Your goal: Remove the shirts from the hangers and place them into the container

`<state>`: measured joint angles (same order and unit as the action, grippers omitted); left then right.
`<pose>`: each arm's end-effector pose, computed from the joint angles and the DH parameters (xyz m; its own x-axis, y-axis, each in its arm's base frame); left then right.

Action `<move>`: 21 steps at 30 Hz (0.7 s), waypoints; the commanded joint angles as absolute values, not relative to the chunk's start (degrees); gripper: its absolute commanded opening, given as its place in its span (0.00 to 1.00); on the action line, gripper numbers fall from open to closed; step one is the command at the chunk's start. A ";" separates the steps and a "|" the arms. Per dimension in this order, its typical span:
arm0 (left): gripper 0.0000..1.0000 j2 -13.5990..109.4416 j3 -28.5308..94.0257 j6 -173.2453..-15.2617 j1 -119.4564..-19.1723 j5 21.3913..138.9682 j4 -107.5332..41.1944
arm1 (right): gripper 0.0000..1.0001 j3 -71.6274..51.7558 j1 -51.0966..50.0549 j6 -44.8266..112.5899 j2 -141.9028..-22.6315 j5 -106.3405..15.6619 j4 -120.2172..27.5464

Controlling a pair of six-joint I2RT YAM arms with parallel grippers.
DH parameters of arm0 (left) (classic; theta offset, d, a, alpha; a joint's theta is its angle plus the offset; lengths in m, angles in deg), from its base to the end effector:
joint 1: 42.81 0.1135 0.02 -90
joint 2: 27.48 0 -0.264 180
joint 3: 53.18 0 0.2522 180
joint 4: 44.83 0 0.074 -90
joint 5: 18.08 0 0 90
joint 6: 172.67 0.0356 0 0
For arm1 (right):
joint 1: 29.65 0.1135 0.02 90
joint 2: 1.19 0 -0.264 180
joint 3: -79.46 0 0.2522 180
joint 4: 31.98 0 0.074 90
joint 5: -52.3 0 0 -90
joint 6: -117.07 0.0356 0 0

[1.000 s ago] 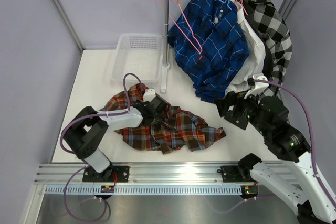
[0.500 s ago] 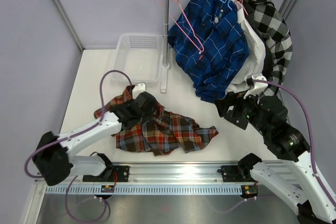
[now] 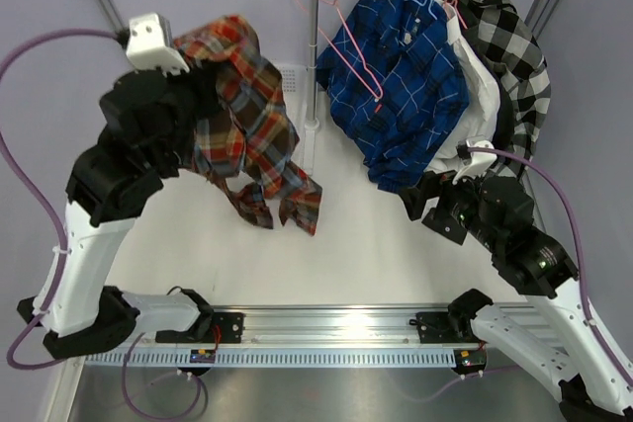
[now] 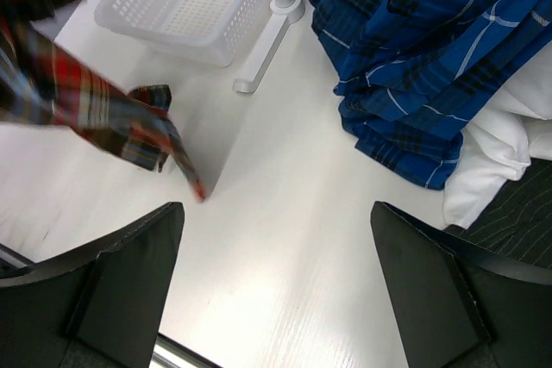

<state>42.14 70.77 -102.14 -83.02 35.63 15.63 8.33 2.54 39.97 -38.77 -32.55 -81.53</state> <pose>0.1490 -0.0983 0.5549 -0.1005 -0.2668 -0.9585 0.0397 0.9615 -0.2718 0.1085 0.0645 0.3837 -0.3295 0.0553 -0.9425 -0.3939 0.8992 0.1905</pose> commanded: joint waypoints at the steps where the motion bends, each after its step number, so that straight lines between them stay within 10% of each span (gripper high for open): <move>1: 0.00 51.31 86.54 -92.18 -81.50 33.50 12.97 | 1.00 8.22 2.26 40.60 -39.24 -35.14 -79.84; 7: 0.00 60.22 96.81 -88.30 -75.08 39.92 1.22 | 0.99 8.48 2.26 40.78 -40.74 -37.08 -79.40; 21: 0.00 61.54 75.23 -79.34 -68.04 41.51 -38.76 | 0.99 10.94 2.26 40.87 -42.67 -39.63 -77.73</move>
